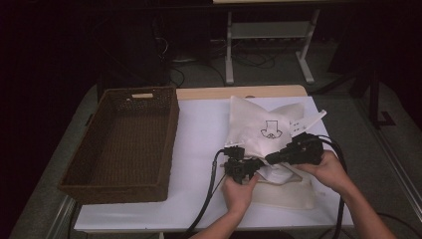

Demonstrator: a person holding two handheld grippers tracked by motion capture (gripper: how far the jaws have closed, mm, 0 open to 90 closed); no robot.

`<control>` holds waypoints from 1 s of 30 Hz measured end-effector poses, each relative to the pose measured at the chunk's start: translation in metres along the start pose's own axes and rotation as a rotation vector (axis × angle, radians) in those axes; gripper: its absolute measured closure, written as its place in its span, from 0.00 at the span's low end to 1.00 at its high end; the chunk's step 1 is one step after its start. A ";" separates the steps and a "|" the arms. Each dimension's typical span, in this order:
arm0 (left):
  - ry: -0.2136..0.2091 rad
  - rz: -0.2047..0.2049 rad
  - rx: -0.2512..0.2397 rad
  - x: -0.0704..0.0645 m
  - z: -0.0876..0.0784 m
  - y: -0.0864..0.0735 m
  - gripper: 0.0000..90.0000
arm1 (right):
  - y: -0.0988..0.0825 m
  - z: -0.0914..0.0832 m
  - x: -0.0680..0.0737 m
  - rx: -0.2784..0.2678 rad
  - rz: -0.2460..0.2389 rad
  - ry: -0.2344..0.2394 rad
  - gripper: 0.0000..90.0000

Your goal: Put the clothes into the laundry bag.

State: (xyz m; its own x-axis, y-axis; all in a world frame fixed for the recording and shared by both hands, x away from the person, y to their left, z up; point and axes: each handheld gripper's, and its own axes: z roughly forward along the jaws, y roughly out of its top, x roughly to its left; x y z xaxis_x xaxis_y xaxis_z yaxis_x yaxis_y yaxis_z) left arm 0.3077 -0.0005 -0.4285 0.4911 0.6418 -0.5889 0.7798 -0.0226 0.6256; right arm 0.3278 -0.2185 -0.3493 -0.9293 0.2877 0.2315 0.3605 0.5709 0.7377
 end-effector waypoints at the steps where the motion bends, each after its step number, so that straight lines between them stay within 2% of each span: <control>1: -0.006 0.004 0.020 -0.001 -0.005 -0.001 0.78 | 0.000 0.001 0.000 0.001 -0.010 -0.005 0.99; 4: -0.032 0.043 0.089 -0.010 -0.019 -0.007 0.76 | 0.001 0.004 0.002 0.007 -0.008 -0.019 0.99; 6: -0.084 0.044 0.117 -0.015 -0.021 -0.009 0.76 | 0.001 0.004 0.003 0.001 -0.009 -0.023 0.99; 7: -0.095 0.048 0.124 -0.016 -0.020 -0.009 0.77 | 0.001 0.005 0.003 -0.004 -0.009 -0.024 0.99; 9: -0.101 0.056 0.120 -0.020 -0.010 -0.007 0.81 | 0.001 0.006 0.004 -0.009 -0.006 -0.032 0.99; 12: -0.140 0.011 0.121 -0.020 0.012 -0.005 0.84 | -0.003 0.009 0.006 -0.012 -0.003 -0.038 0.99; 13: -0.150 0.015 0.117 -0.021 0.020 -0.004 0.85 | -0.006 0.010 0.007 -0.010 0.002 -0.040 0.99; 15: -0.129 0.030 0.109 -0.022 0.028 -0.002 0.88 | -0.011 0.011 0.007 -0.006 0.014 -0.035 0.99; 16: -0.128 0.027 0.099 -0.021 0.033 0.000 0.88 | -0.013 0.010 0.006 -0.022 0.020 -0.043 0.99; 17: -0.113 0.033 0.083 -0.020 0.036 0.001 0.88 | -0.015 0.007 0.005 -0.040 0.027 -0.038 0.99; 20: -0.072 0.045 0.040 -0.019 0.043 0.007 0.88 | -0.013 0.002 0.000 -0.050 0.037 -0.057 0.99; 22: -0.041 0.056 -0.010 -0.018 0.044 0.011 0.91 | -0.011 -0.001 -0.003 -0.065 0.042 -0.058 0.99; 24: -0.040 0.026 -0.020 -0.014 0.048 0.015 0.93 | -0.009 -0.004 -0.007 -0.075 0.047 -0.058 0.99; 26: -0.024 0.041 -0.043 -0.012 0.050 0.018 0.93 | -0.007 -0.004 -0.008 -0.068 0.048 -0.061 0.99; 28: -0.020 0.032 -0.062 -0.009 0.054 0.021 0.93 | -0.006 -0.004 -0.010 -0.069 0.050 -0.064 0.99; 29: -0.013 0.021 -0.067 -0.006 0.056 0.025 0.93 | -0.006 -0.004 -0.013 -0.077 0.061 -0.042 0.99; 30: -0.012 0.008 -0.068 -0.004 0.057 0.028 0.94 | -0.006 -0.004 -0.014 -0.078 0.062 -0.042 0.99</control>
State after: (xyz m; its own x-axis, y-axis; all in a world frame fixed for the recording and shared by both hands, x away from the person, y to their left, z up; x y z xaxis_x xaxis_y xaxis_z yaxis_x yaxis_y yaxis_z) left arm 0.3497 -0.0474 -0.4381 0.5021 0.6326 -0.5897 0.7478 0.0248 0.6634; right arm 0.3381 -0.2291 -0.3549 -0.9005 0.3540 0.2527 0.4086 0.4897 0.7702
